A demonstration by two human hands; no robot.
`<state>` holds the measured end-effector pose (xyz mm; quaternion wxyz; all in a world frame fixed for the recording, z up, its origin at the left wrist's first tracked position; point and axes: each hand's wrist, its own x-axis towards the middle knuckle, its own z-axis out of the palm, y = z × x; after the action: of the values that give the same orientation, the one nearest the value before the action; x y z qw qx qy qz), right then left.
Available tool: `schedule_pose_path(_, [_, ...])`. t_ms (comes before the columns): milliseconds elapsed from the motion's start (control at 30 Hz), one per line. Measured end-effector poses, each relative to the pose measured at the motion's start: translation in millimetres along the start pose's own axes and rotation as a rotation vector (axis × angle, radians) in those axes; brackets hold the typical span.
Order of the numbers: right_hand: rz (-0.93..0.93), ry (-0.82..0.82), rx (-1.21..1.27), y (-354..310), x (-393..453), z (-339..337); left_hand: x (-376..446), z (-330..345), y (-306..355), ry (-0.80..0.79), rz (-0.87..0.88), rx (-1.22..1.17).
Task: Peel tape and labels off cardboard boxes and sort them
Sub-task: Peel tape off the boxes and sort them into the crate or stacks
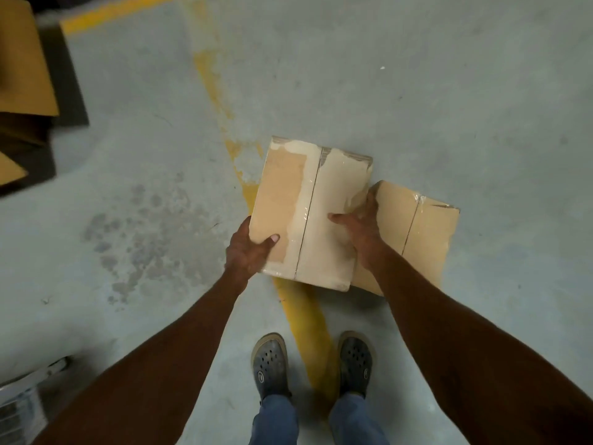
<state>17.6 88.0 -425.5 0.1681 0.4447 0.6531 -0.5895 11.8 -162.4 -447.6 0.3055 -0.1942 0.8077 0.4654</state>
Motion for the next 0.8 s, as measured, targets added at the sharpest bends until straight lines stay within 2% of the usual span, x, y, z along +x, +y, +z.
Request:
schedule_pose_path(133, [-0.085, 0.042, 0.006, -55, -103, -12, -93, -56, 64, 0.085, 0.138, 0.018])
schedule_pose_path(233, [-0.089, 0.052, 0.047, -92, -194, -27, -172, -104, 100, 0.101, 0.166, -0.043])
schedule_pose_path(367, [-0.146, -0.034, 0.055, -135, -316, -45, -286, -170, 150, 0.122, 0.192, -0.136])
schedule_pose_path(533, [-0.325, -0.122, 0.081, -186, -447, -58, -427, -228, 203, 0.213, 0.239, -0.316])
schedule_pose_path(667, [-0.423, -0.272, 0.093, -213, -525, -72, -528, -250, 212, 0.349, 0.269, -0.439])
schedule_pose_path(800, [-0.489, -0.478, 0.022, -226, -591, -72, -620, -262, 196, 0.551, 0.254, -0.576])
